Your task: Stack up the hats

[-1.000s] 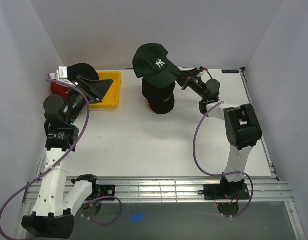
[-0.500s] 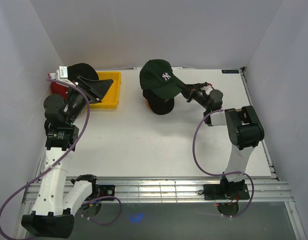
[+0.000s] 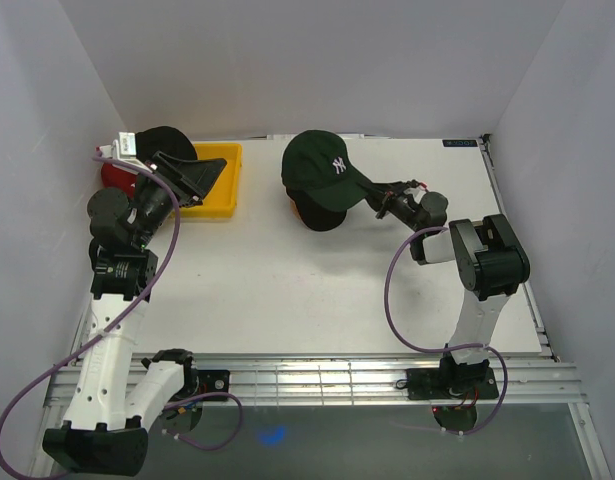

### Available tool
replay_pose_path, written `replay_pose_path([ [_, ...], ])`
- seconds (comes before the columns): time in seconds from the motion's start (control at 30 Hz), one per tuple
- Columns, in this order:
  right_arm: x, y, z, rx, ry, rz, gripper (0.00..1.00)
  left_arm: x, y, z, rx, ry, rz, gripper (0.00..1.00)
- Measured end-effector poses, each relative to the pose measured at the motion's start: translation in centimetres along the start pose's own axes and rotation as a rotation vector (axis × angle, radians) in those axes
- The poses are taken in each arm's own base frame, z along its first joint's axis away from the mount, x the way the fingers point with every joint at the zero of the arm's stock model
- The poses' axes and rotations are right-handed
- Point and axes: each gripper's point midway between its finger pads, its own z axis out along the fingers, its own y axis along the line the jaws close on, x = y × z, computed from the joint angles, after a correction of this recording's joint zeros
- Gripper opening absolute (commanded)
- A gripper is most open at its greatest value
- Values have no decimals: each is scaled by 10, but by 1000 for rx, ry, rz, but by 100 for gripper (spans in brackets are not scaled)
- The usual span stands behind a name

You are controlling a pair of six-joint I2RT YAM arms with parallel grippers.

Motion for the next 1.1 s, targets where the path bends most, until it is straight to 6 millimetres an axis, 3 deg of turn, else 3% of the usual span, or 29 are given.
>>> replay_pose_path([
  [0.17, 0, -3, -2, 6, 2, 10, 25, 1, 3, 2, -7, 6, 4, 66],
  [0.3, 2, -5, -3, 16, 12, 13, 48, 3, 7, 4, -18, 13, 4, 66],
  [0.43, 4, -11, -6, 33, 18, 21, 58, 5, 9, 5, -25, 16, 5, 66],
  [0.63, 8, -18, -13, 55, 22, 34, 62, 6, 10, 5, -27, 18, 4, 66],
  [0.9, 33, 14, -18, 5, 74, -50, 63, 6, 9, 5, -26, 18, 4, 65],
  [1.1, 39, 15, -12, 80, 75, -137, 60, 6, 10, 4, -29, 19, 6, 65],
])
